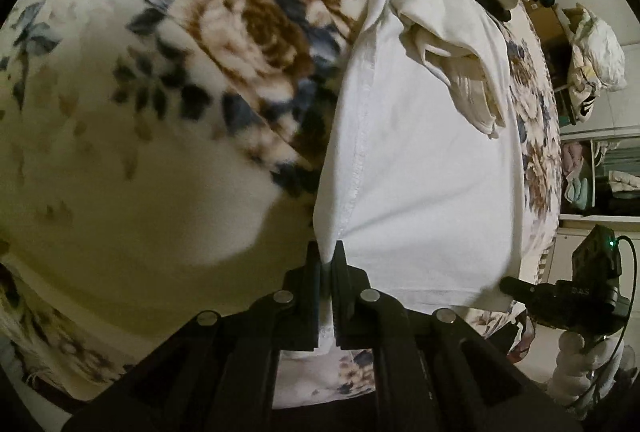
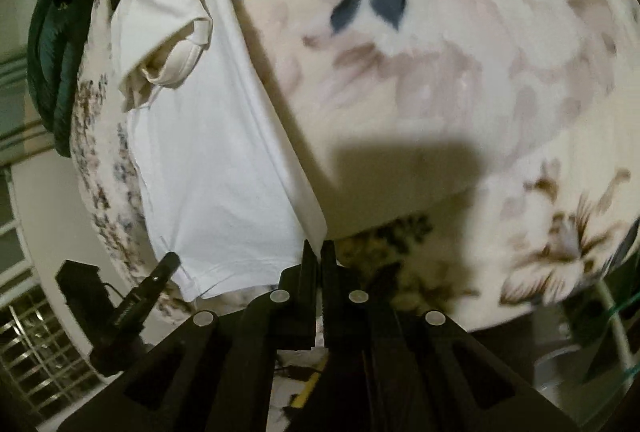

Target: Fold small clothes

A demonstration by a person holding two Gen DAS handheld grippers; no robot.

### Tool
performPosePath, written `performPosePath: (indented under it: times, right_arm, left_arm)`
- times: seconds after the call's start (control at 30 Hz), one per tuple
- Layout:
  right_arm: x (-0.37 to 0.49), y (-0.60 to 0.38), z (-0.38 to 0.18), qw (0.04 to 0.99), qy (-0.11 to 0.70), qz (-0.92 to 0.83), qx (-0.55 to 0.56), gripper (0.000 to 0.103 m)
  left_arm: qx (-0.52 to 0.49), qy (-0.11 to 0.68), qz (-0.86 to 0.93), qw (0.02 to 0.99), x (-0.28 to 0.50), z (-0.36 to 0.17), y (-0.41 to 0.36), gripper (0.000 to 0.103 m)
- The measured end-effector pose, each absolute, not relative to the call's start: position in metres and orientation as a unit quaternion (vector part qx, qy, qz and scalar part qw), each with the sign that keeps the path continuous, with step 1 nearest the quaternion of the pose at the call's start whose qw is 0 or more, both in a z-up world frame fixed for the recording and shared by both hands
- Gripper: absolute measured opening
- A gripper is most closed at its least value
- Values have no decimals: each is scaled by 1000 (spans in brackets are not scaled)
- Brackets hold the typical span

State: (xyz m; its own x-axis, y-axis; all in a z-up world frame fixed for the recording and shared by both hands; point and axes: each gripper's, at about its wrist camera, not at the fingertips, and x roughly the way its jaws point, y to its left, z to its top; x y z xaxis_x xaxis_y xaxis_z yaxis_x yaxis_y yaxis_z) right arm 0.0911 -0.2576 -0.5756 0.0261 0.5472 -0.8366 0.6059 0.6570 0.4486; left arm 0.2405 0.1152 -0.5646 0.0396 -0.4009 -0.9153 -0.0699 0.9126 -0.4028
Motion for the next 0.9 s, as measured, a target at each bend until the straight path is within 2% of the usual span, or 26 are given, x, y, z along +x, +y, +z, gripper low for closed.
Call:
performPosePath:
  times: [0.27,0.33,0.37,0.4,0.43,0.53,0.63,0.67,0.7,0.73,0.77,0.8,0.9]
  right_arm:
    - [87,-251,-603,563,730,-10,388,1]
    - [88,-256,-604,567,725,-5,390,12]
    - [86,-259,-608,562,725,-1,398,36]
    - [83,-263,-614,551,721,4,419,59]
    - [82,-264,-620,542,717,9,438,64]
    - [78,-260,-644,507,709,30,488,64]
    - [74,-253,-660,494,698,40,517,66]
    - [74,-251,-660,497,693,36,520,66]
    - [72,-254,-657,499,691,37,522,63]
    - [71,-253,-654,499,686,41,528,54]
    - [69,-253,-654,494,685,47,533,24]
    - [67,-251,-654,485,688,50,538,11]
    - [67,-242,-646,488,684,59,539,6]
  left_arm:
    - [-192,703,-141,670,240,-586,124,6]
    - [-208,706,-138,663,241,-589,133,22]
    - [-219,707,-138,658,241,-592,137,40]
    - [-239,703,-142,654,242,-596,145,53]
    - [-255,699,-146,652,242,-600,147,54]
    - [-282,700,-153,638,242,-617,145,54]
    - [-255,698,-157,651,242,-619,136,52]
    - [-242,697,-156,656,241,-617,133,50]
    - [-230,696,-153,663,240,-614,131,27]
    - [-220,698,-149,665,240,-613,129,9]
    - [-220,700,-150,662,239,-611,128,4]
    - [-218,700,-148,664,239,-608,129,4]
    - [-227,700,-148,660,242,-598,127,3]
